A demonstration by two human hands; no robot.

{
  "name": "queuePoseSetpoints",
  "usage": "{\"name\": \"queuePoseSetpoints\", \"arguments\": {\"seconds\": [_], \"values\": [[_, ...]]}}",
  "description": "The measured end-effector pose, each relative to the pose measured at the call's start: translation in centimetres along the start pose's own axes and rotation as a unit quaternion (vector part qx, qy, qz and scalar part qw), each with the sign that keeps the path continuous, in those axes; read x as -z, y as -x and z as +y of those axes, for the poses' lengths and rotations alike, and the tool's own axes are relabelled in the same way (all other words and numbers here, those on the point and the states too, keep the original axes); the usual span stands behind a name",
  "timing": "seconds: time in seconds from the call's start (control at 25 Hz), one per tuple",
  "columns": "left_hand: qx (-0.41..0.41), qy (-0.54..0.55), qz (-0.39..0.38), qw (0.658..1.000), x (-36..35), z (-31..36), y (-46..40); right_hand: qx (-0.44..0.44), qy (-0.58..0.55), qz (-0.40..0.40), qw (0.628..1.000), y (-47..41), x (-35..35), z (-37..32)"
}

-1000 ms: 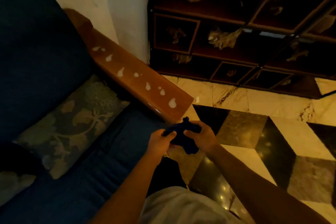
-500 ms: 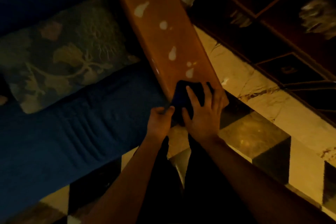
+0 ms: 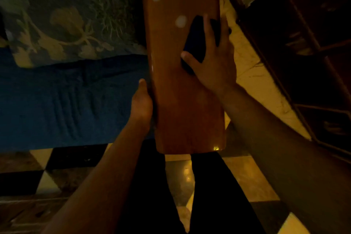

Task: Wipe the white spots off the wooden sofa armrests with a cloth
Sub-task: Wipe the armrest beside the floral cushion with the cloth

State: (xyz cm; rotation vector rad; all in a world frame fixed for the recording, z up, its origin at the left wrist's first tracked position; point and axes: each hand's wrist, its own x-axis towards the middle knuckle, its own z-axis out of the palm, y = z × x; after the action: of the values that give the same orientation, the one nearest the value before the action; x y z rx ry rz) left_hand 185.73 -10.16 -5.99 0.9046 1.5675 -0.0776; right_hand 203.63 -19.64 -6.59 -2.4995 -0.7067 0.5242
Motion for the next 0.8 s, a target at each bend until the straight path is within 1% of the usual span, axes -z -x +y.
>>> {"name": "queuePoseSetpoints", "arguments": {"seconds": [0.08, 0.16, 0.2, 0.28, 0.36, 0.48, 0.56, 0.64, 0.68, 0.72, 0.76, 0.8], "values": [[-0.001, 0.021, 0.000, 1.000, -0.9, -0.4, 0.0, -0.052, -0.140, -0.004, 0.989, 4.8, 0.2, 2.3], [-0.002, 0.040, 0.011, 0.999, -1.2, -0.7, 0.4, -0.129, -0.223, -0.040, 0.965, 13.6, 0.1, 4.7], [0.005, 0.065, 0.014, 0.998, -1.1, -0.9, 0.4, -0.161, -0.232, -0.065, 0.957, 17.8, 0.0, 5.6], [0.008, 0.124, 0.018, 0.992, -0.7, -1.2, 0.1, -0.174, -0.209, -0.102, 0.957, 22.5, 0.1, 6.5], [0.011, 0.151, 0.000, 0.988, -0.2, -1.8, -0.3, -0.174, -0.212, -0.109, 0.956, 20.9, 0.2, 6.4], [0.001, 0.155, -0.022, 0.988, 0.2, -2.2, -0.6, -0.128, -0.225, -0.070, 0.963, 11.0, 0.0, 5.0], [0.003, 0.154, -0.037, 0.987, 0.5, -2.3, -0.4, -0.109, -0.194, -0.028, 0.975, 2.2, 0.2, 3.5], [0.003, 0.140, -0.040, 0.989, 0.9, -2.4, -0.1, -0.085, -0.148, 0.028, 0.985, -3.5, 0.8, 1.4], [0.003, 0.135, -0.040, 0.990, 1.1, -2.4, -0.1, -0.049, -0.061, 0.041, 0.996, -4.3, 0.7, 0.2], [0.004, 0.130, -0.041, 0.991, 1.4, -2.3, -0.2, 0.005, 0.074, 0.041, 0.996, -3.2, 0.1, -0.7], [0.006, 0.122, -0.048, 0.991, 1.9, -2.3, -0.3, 0.080, 0.194, 0.025, 0.977, -0.5, -0.8, -1.6], [0.008, 0.112, -0.050, 0.992, 2.6, -2.3, -0.4, 0.171, 0.254, -0.016, 0.952, 3.5, -2.0, -2.1]]}}
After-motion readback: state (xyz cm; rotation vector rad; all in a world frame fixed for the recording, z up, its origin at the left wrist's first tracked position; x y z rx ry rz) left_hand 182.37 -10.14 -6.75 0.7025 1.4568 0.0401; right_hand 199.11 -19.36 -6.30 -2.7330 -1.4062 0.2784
